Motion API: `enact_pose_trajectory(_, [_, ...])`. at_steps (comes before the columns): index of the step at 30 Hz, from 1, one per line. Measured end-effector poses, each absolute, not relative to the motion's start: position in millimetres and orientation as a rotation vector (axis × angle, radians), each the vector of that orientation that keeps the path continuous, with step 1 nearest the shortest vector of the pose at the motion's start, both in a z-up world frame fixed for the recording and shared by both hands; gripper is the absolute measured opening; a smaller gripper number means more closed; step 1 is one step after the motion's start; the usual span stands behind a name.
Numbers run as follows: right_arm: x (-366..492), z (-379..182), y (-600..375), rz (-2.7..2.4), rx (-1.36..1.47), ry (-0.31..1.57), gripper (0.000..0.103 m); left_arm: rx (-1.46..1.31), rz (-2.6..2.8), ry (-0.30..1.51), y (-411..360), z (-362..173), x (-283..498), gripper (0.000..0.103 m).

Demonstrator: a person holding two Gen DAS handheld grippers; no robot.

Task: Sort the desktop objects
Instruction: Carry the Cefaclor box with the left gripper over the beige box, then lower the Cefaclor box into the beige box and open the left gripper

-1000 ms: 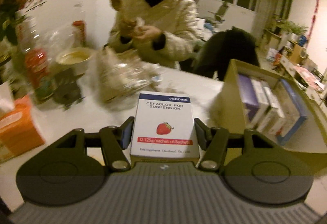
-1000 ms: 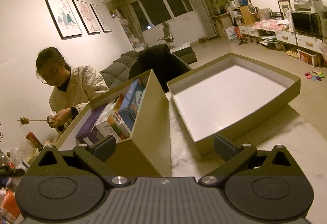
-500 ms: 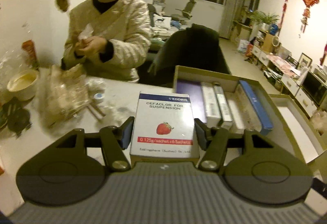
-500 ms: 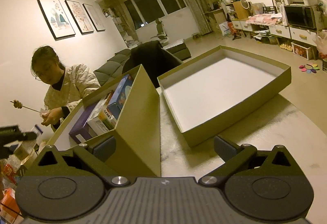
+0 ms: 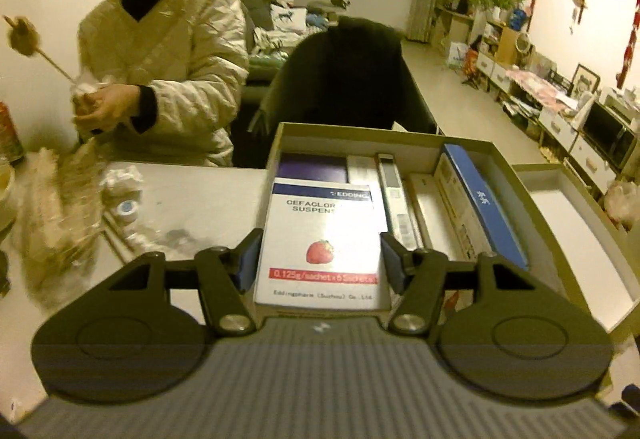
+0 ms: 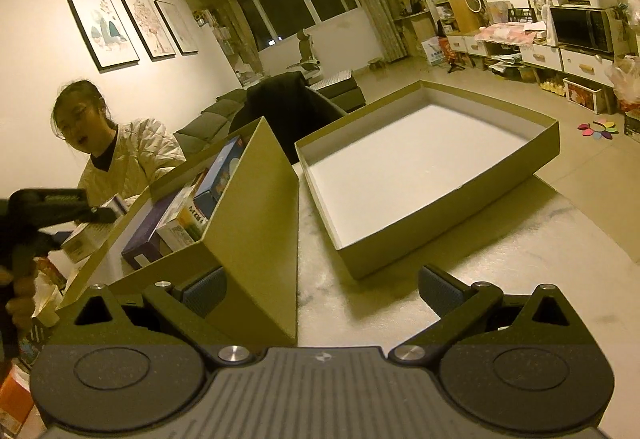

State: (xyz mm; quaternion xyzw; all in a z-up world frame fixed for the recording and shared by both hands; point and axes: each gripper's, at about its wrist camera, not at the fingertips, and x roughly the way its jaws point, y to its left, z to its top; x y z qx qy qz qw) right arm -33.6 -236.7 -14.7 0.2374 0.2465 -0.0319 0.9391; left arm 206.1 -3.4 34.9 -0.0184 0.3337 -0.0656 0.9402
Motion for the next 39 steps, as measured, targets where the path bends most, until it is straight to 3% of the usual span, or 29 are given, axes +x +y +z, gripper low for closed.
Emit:
enact_pose_trajectory(17, [-23, -17, -237, -0.07, 0.484, 0.529, 0.102, 0.0, -0.124, 0.814, -30, 18, 280, 0.059])
enact_pose_trajectory(34, [-20, -21, -235, -0.064, 0.483, 0.549, 0.102, 0.054, -0.077, 0.822, -37, 18, 310, 0.059])
enact_pose_trajectory(37, [-21, -19, -233, -0.061, 0.481, 0.546, 0.102, 0.058, -0.078, 0.826, -36, 19, 310, 0.067])
enact_pose_trajectory(39, [-23, -17, -232, -0.06, 0.478, 0.543, 0.102, 0.057, -0.099, 0.842, -37, 20, 308, 0.079])
